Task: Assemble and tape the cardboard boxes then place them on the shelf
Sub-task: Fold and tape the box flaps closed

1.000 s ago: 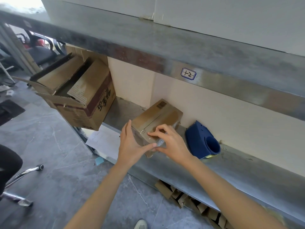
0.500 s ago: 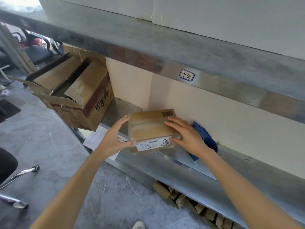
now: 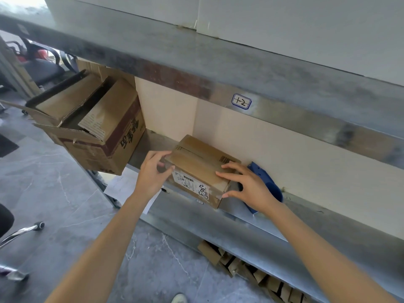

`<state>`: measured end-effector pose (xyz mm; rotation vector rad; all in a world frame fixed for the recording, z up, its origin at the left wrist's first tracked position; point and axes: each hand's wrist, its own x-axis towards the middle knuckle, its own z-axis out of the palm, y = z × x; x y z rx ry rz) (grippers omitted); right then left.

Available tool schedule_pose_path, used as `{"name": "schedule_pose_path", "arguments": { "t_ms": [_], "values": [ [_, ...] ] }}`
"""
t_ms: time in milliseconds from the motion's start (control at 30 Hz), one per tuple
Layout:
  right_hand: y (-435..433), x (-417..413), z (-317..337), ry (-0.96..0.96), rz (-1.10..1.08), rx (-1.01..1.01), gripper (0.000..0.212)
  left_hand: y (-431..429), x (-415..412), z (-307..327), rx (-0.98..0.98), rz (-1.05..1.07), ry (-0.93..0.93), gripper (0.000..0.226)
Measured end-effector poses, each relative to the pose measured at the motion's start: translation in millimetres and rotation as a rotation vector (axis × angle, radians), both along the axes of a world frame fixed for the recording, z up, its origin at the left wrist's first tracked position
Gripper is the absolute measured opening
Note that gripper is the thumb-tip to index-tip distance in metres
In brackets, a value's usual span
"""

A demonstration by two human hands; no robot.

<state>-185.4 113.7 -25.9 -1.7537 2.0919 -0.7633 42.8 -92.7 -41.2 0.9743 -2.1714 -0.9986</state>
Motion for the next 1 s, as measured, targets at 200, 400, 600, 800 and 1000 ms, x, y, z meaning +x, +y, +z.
{"name": "schedule_pose_path", "arguments": {
  "t_ms": [200,400,600,800,1000],
  "values": [
    [1,12,2,0.023,-0.126,-0.109,0.053,31,-20,1,0.138,-0.040,0.035,0.068],
    [2,18,1,0.080,-0.115,-0.133,0.058,69,-31,-4,0.157,0.059,0.101,0.071],
    [3,-3,2,0.174,-0.072,-0.013,0.071,97,-40,-5,0.169,0.033,0.101,0.091],
    [0,4,-6,-0.049,-0.150,-0.019,0.070,98,-49,-4,0.217,0.036,0.070,0.102],
    [-1,16,-6,-0.078,-0.135,-0.102,0.050,63,-37,-2,0.259,-0.061,-0.008,0.100]
  ]
}}
